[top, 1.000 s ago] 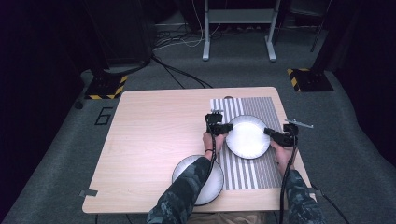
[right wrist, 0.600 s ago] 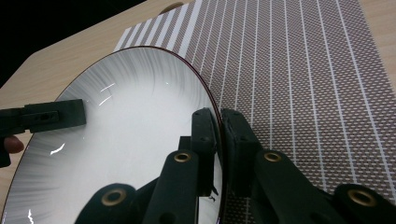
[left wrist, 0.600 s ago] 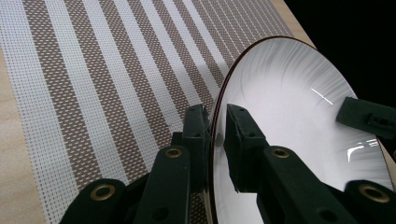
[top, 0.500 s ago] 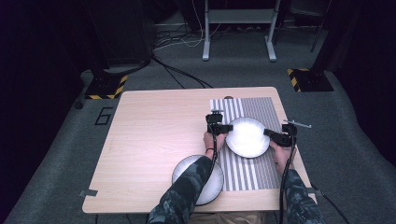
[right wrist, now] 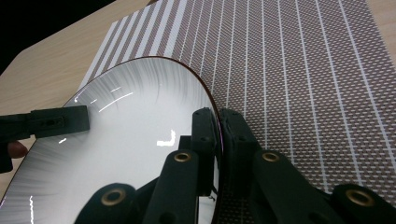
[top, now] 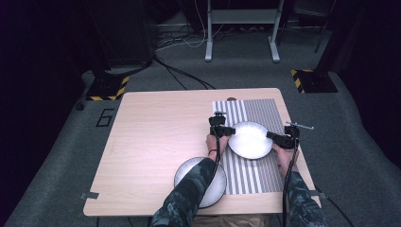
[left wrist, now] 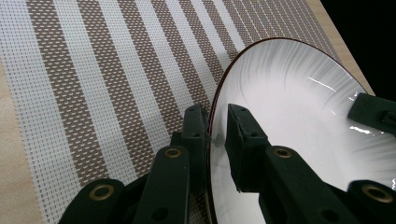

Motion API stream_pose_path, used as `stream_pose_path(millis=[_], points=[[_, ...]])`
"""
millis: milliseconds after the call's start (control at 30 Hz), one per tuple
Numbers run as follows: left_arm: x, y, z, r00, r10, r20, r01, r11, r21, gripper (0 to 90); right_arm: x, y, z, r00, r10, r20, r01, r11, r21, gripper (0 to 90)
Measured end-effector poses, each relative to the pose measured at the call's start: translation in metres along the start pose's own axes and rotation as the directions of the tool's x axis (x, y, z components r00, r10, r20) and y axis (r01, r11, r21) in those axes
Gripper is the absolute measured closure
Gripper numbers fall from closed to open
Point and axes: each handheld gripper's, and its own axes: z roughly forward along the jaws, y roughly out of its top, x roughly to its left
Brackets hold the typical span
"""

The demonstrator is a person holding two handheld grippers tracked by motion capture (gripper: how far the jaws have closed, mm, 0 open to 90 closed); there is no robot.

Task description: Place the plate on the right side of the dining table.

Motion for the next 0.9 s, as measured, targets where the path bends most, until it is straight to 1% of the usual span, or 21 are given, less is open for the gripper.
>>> stream_pose_path(millis=[33, 167, 267, 333, 367, 400, 433, 500, 533, 567, 633, 700, 733, 833, 867, 900], points=[[-0.001, 0.000, 0.000, 0.9999, 0.010, -0.007, -0.010, 1.0000, 0.002, 77.3, -0.001, 0.000, 0.000, 1.0000, -0.005, -0.003, 0.005, 1.000, -0.001, 84.2], [-0.001, 0.000, 0.000, 0.9999, 0.004, -0.012, -0.004, 1.0000, 0.002, 76.8, 0.000, 0.000, -0.001, 1.0000, -0.002, -0.001, 0.002, 1.000, 0.007, 83.8], [-0.002, 0.003, -0.003, 0.9994, 0.019, -0.028, -0.019, 0.9998, -0.011, 75.9, 0.000, -0.001, -0.002, 1.0000, -0.004, -0.002, 0.004, 1.000, 0.008, 82.2], [-0.004, 0.005, -0.006, 0.9993, 0.022, -0.030, -0.022, 0.9997, -0.013, 71.3, 0.001, -0.001, -0.003, 1.0000, -0.004, -0.002, 0.004, 1.000, 0.009, 80.1], [-0.005, 0.007, -0.008, 0.9988, 0.032, -0.036, -0.032, 0.9994, -0.012, 67.0, 0.002, 0.000, -0.003, 1.0000, -0.007, -0.001, 0.007, 1.000, 0.009, 77.9], [-0.005, 0.008, -0.010, 0.9989, 0.033, -0.034, -0.033, 0.9994, -0.009, 63.4, 0.003, 0.000, -0.004, 0.9999, -0.012, -0.003, 0.012, 1.000, 0.009, 75.3], [-0.005, 0.009, -0.011, 0.9990, 0.031, -0.032, -0.031, 0.9995, -0.008, 59.6, 0.004, 0.000, -0.005, 0.9999, -0.010, 0.004, 0.010, 1.000, 0.010, 71.0], [-0.005, 0.010, -0.015, 0.9991, 0.033, -0.026, -0.033, 0.9994, 0.000, 50.2, 0.005, 0.000, -0.007, 1.0000, 0.003, 0.001, -0.003, 1.000, 0.014, 58.7], [-0.005, 0.010, -0.016, 0.9994, 0.028, -0.022, -0.028, 0.9996, -0.001, 47.3, 0.005, 0.000, -0.009, 1.0000, 0.005, -0.001, -0.005, 1.000, 0.015, 54.0], [-0.005, 0.009, -0.019, 0.9993, 0.031, -0.019, -0.031, 0.9995, 0.005, 43.8, 0.006, 0.000, -0.010, 1.0000, 0.004, -0.002, -0.004, 1.000, 0.019, 47.5], [-0.006, 0.009, -0.023, 0.9989, 0.045, -0.013, -0.045, 0.9989, 0.009, 36.6, 0.007, 0.001, -0.014, 1.0000, -0.005, 0.006, 0.005, 1.000, 0.023, 37.7], [-0.008, 0.008, -0.027, 0.9979, 0.062, -0.016, -0.062, 0.9980, 0.014, 31.1, 0.007, 0.001, -0.016, 1.0000, 0.002, -0.007, -0.002, 0.999, 0.032, 28.2], [-0.008, 0.008, -0.028, 0.9979, 0.063, -0.010, -0.063, 0.9978, 0.018, 27.5, 0.009, 0.002, -0.018, 1.0000, -0.006, 0.004, 0.006, 0.999, 0.042, 23.9], [-0.010, 0.007, -0.036, 0.9970, 0.077, -0.009, -0.077, 0.9969, 0.019, 20.5, 0.014, 0.003, -0.022, 0.9996, -0.026, 0.004, 0.026, 0.999, 0.035, 16.0], [-0.010, 0.007, -0.039, 0.9964, 0.084, -0.009, -0.084, 0.9963, 0.017, 19.2, 0.016, 0.003, -0.024, 0.9997, -0.026, -0.003, 0.026, 0.999, 0.033, 15.2], [-0.010, 0.007, -0.042, 0.9961, 0.088, -0.008, -0.088, 0.9960, 0.015, 18.1, 0.018, 0.003, -0.026, 0.9993, -0.037, -0.004, 0.037, 0.999, 0.031, 15.1]])
